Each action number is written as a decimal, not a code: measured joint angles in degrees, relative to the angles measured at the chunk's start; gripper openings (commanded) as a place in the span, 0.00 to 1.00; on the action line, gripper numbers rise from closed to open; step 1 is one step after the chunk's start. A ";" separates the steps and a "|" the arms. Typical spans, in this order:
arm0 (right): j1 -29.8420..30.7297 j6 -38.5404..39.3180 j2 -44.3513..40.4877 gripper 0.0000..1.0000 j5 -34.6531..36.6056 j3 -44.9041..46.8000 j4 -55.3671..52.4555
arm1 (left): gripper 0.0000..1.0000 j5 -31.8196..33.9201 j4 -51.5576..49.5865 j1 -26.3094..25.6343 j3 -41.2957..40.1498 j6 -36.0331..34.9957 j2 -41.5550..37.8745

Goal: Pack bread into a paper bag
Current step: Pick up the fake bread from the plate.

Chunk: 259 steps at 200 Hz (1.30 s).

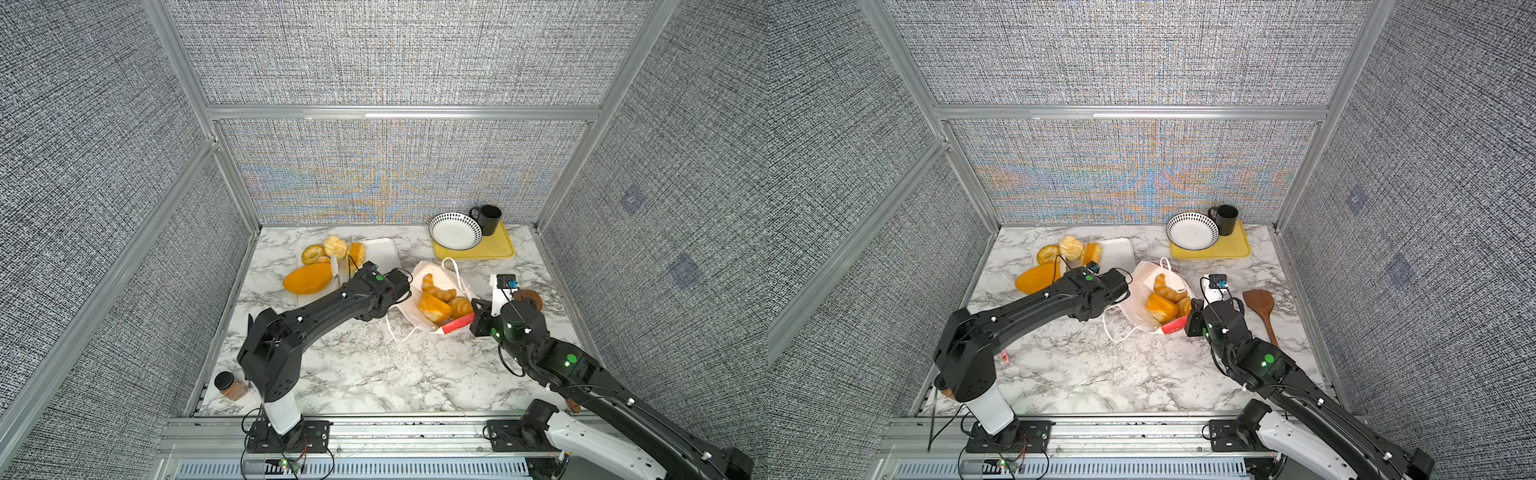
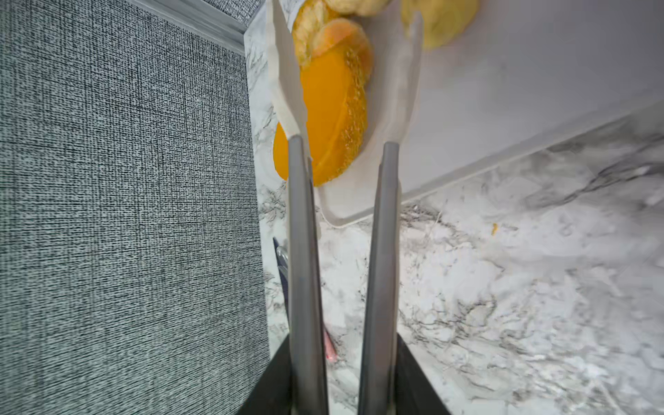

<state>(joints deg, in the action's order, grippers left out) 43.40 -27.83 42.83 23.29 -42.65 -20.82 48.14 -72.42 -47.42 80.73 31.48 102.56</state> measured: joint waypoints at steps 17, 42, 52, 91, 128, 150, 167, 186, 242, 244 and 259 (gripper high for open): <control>0.00 0.24 -0.48 0.00 0.00 0.00 0.00 | 0.41 1.88 -1.22 0.35 -0.04 -0.92 3.19; -0.04 0.61 -0.98 0.00 -0.26 0.00 0.00 | 0.41 3.63 -2.47 1.09 0.55 -1.31 6.58; -0.07 0.66 -1.22 0.00 -0.59 0.00 0.00 | 0.41 4.66 -2.84 1.31 0.81 -1.29 7.21; -0.04 0.83 -1.51 0.00 -1.05 0.31 -0.04 | 0.41 7.32 -4.74 2.58 1.49 -0.52 7.61; -0.04 0.90 -1.62 0.00 -1.07 0.28 -0.04 | 0.40 8.41 -5.40 3.04 1.22 0.61 4.72; -0.04 1.07 -1.49 0.00 -1.01 0.28 -0.04 | 0.40 6.32 -3.32 2.93 -1.79 -1.01 -0.17; -0.13 1.16 -1.20 0.00 -1.03 0.22 -0.04 | 0.40 2.40 -0.02 2.78 -4.79 -3.43 -4.63; -0.22 1.27 -0.68 0.00 -1.05 -0.04 -0.04 | 0.40 -1.25 2.05 2.45 -6.49 -5.49 -8.66; -0.76 1.46 -0.76 0.00 -0.68 -1.27 -0.17 | 0.39 -4.50 4.11 2.38 -11.65 -8.07 -12.87; -0.83 1.46 -0.74 0.00 -0.63 -1.31 -0.22 | 0.39 -4.61 4.22 2.38 -11.80 -8.20 -13.00; -1.33 1.44 -0.70 0.00 -0.33 -1.64 -0.46 | 0.39 -5.84 5.31 2.34 -13.16 -8.74 -15.10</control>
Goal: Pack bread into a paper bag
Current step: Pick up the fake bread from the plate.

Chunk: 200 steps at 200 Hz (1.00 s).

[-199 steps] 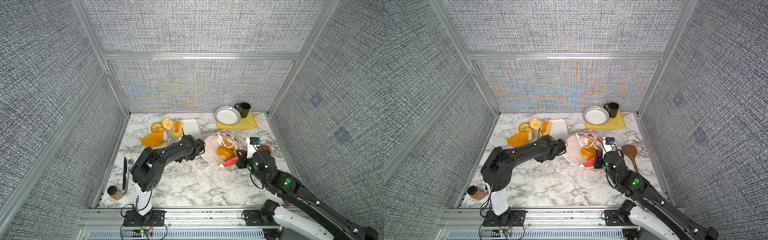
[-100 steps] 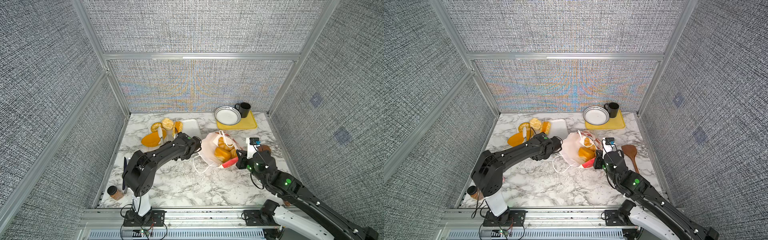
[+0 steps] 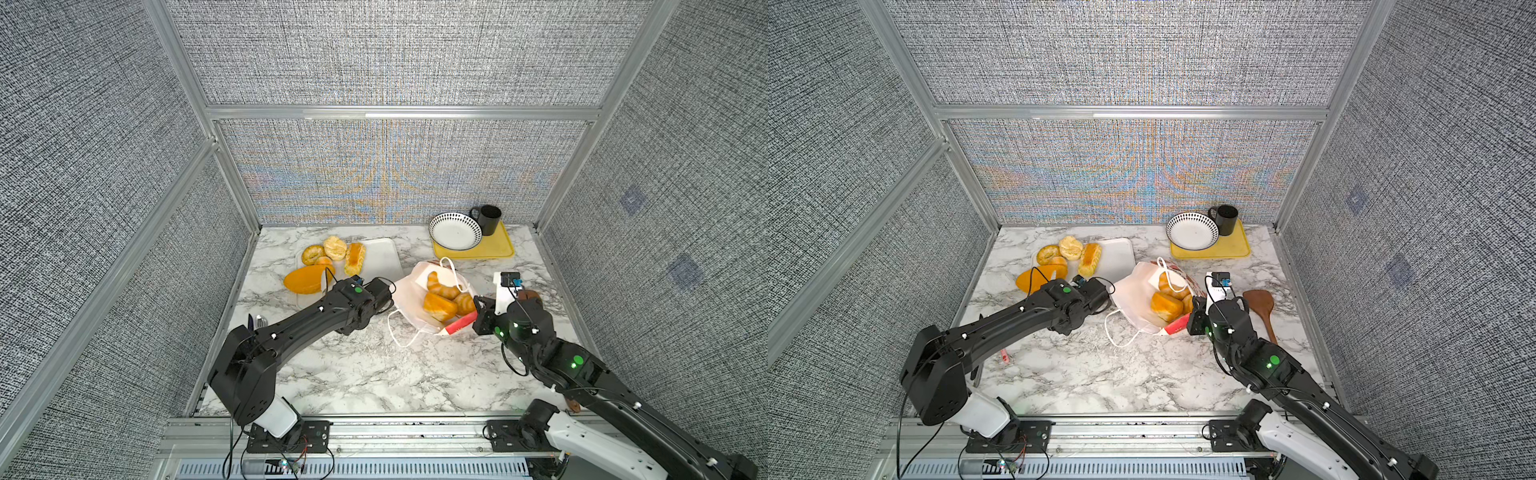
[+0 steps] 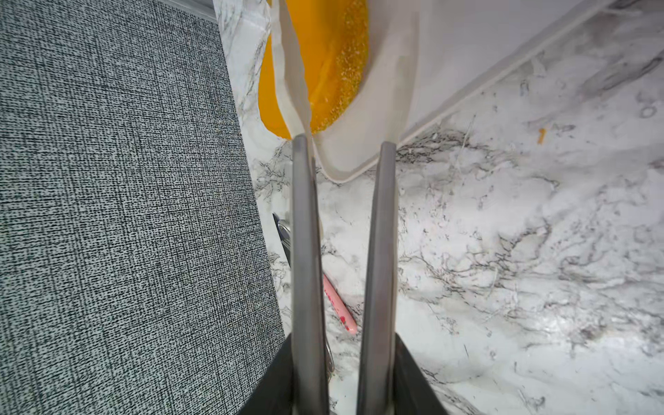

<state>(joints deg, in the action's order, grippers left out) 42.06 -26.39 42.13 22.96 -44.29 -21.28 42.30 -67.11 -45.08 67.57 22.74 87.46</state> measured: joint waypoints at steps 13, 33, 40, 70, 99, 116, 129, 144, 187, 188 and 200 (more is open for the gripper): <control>-0.48 0.00 0.22 0.00 0.22 -0.09 0.04 | 0.39 -1.25 1.25 -0.07 -0.92 -0.46 -2.73; -1.05 -0.15 0.72 0.00 0.11 -0.09 0.02 | 0.40 -1.75 2.36 0.07 -1.49 -1.11 -5.25; -1.20 -0.24 0.81 0.00 -0.07 -0.09 0.02 | 0.40 -1.62 2.54 0.22 -1.46 -1.11 -5.18; -1.25 -0.44 0.26 0.00 -0.50 -0.09 0.02 | 0.41 -0.15 1.70 0.83 -0.24 -0.59 -0.90; -1.42 -0.46 -0.59 0.00 -0.85 -0.09 0.02 | 0.42 1.95 -0.09 1.66 2.14 0.48 5.29; -1.42 -0.46 -1.05 0.00 -0.92 -0.09 0.04 | 0.42 2.84 -0.81 1.97 3.69 0.87 8.09; -1.42 -0.48 -1.22 0.00 -1.09 -0.09 0.02 | 0.42 3.72 -1.09 2.51 5.29 1.18 10.29; -1.42 -0.50 -1.95 0.00 -1.31 0.11 -0.04 | 0.42 5.07 -1.77 3.37 6.97 1.29 12.74; -1.44 -0.57 -4.13 0.00 -1.33 0.35 -0.46 | 0.42 7.08 -2.27 6.29 9.14 1.27 16.85; -1.44 -0.57 -4.17 0.00 -1.33 0.35 -0.48 | 0.42 7.08 -2.27 6.34 9.16 1.27 16.92; -1.44 -0.57 -4.48 0.00 -1.33 0.37 -0.57 | 0.40 7.10 -2.32 6.93 9.31 1.25 17.70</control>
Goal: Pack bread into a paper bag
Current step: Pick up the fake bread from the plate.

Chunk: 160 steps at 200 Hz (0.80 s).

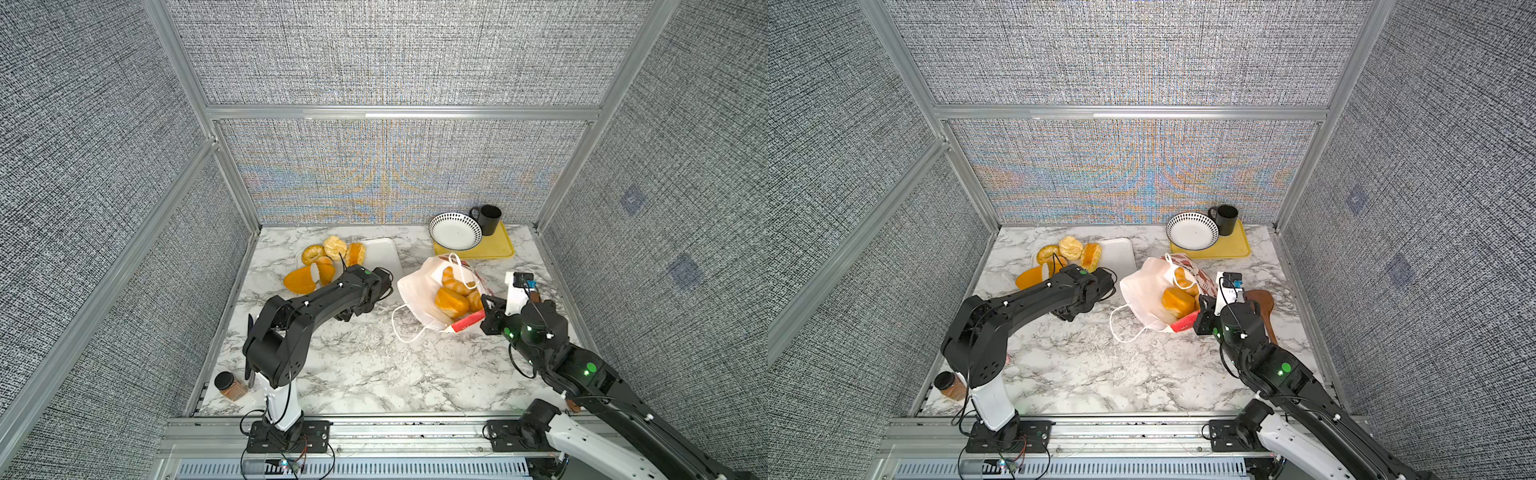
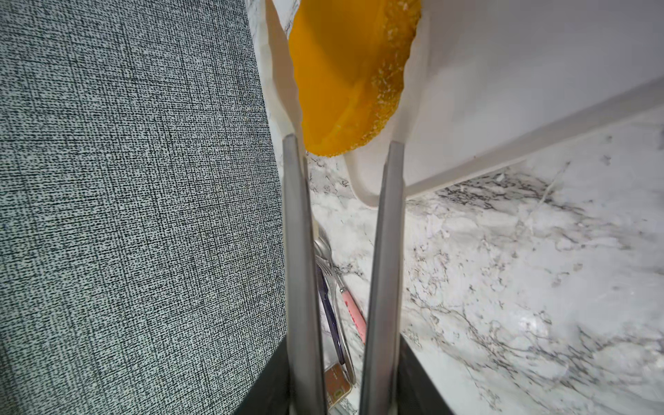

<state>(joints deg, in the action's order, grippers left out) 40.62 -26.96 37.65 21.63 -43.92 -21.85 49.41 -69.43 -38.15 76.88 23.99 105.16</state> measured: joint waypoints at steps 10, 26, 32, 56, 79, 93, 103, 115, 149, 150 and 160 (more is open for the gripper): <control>0.00 0.00 -0.13 0.00 -0.17 0.00 0.00 | 0.37 0.00 0.00 0.26 0.15 0.00 0.39; 0.00 0.00 -0.13 0.00 -0.68 0.20 0.04 | 0.25 -0.11 -0.20 0.63 0.68 -0.20 0.90; 0.00 0.00 -0.13 0.00 -0.79 0.28 0.04 | 0.20 -0.22 -0.24 0.76 0.90 -0.31 1.16; 0.02 0.00 -0.04 0.00 -1.25 0.48 0.13 | 0.06 -0.07 -0.46 0.90 1.73 -0.96 1.64; 0.02 0.00 -0.11 0.00 -1.27 0.48 0.13 | 0.02 -0.17 -0.98 0.92 1.79 -0.42 0.33; 0.02 0.00 -0.15 0.00 -1.25 0.48 0.13 | 0.02 -0.59 -1.51 0.90 1.86 0.46 -2.27; 0.02 0.00 -0.04 0.00 -1.22 0.48 0.15 | 0.02 -1.22 -1.88 0.90 1.86 1.40 -5.49; 0.00 0.00 0.24 0.00 -1.22 0.48 0.13 | 0.02 -2.32 -2.40 0.87 1.81 2.19 -10.58; 0.00 0.09 1.60 0.00 -1.25 0.48 0.17 | 0.02 -7.50 -2.97 0.72 1.46 3.21 -27.67; 0.00 0.09 1.66 0.00 -1.27 0.48 0.17 | 0.02 -7.98 -2.89 0.70 1.40 3.17 -28.61; 0.00 0.17 2.16 0.00 -1.29 0.48 0.22 | 0.02 -11.23 -2.23 0.68 0.94 2.75 -33.83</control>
<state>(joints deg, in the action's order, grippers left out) 40.62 -26.79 39.81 20.34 -43.44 -21.63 38.17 -71.66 -37.47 77.82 26.74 71.33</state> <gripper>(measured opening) 0.055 0.278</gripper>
